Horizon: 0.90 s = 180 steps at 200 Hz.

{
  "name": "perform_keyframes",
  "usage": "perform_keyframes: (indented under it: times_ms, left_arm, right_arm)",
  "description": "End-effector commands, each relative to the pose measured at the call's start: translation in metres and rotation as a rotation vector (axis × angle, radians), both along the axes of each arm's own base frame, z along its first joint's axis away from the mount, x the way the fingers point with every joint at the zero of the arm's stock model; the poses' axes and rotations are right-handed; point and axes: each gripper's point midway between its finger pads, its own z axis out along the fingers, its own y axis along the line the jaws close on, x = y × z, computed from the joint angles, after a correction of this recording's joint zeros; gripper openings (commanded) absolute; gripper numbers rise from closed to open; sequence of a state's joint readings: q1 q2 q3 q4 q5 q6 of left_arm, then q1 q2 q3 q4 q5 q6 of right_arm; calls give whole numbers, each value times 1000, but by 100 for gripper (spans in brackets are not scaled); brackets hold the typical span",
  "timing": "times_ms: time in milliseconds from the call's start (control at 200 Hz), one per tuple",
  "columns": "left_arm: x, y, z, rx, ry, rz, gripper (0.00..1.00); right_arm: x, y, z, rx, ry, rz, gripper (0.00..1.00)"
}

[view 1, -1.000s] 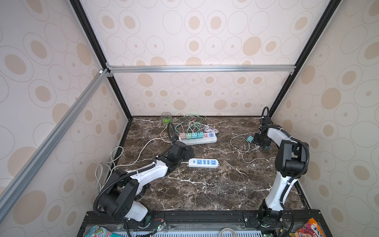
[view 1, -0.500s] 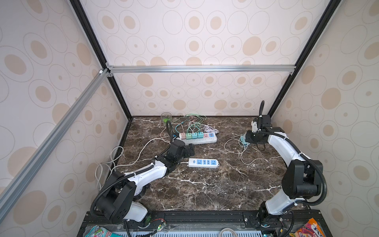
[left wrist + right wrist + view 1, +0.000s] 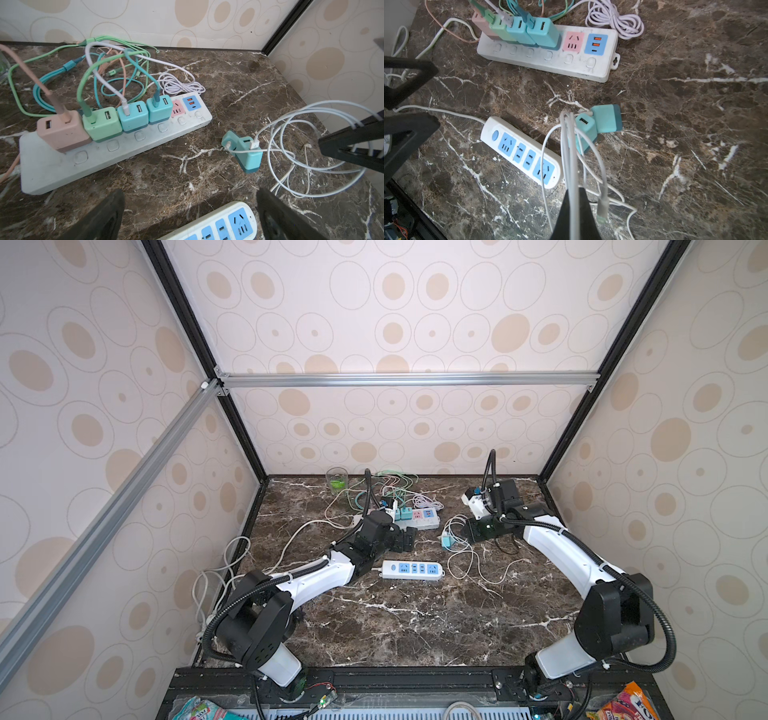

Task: Insert plugs into power strip
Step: Pick up the plug from the top-right of the table, then place the plug at the middle-right of the table, then pick up the plug from the middle-right of the table.

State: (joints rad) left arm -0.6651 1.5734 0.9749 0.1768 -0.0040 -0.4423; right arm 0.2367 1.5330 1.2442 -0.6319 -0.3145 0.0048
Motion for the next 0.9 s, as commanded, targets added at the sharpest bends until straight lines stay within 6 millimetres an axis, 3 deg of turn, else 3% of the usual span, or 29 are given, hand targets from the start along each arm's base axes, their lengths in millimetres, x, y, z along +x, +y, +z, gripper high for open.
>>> perform_keyframes:
  times_ms: [0, 135, 210, 445, 550, 650, 705, 745, 895]
  left_arm:
    - [2, -9, 5, 69, -32, -62, 98]
    - [-3, -24, -1, 108, -24, -111, 98]
    - [-5, -32, -6, 147, -23, -129, 98]
    - [-5, -59, -12, 181, -20, -183, 98]
    - [-1, -70, -15, 191, 1, -193, 98]
    - [4, -74, -15, 181, 12, -170, 98]
    - [7, -71, -14, 173, 11, -140, 98]
    - [9, -68, -12, 170, 8, -118, 98]
    - [11, -57, -8, 163, -2, -52, 98]
  right_arm:
    - [7, -27, -20, -37, 30, -95, 0]
    - [14, -72, -52, -153, 135, -291, 0]
    - [13, -81, -60, -205, 170, -323, 5]
    - [14, -111, -56, -320, 167, -482, 25]
    - [12, -123, -48, -369, 160, -537, 46]
    - [12, -115, -38, -324, 136, -520, 55]
    - [12, -105, -30, -287, 109, -493, 74]
    - [13, -98, -24, -274, 84, -478, 82]
    - [20, -72, -4, -203, 14, -442, 84]
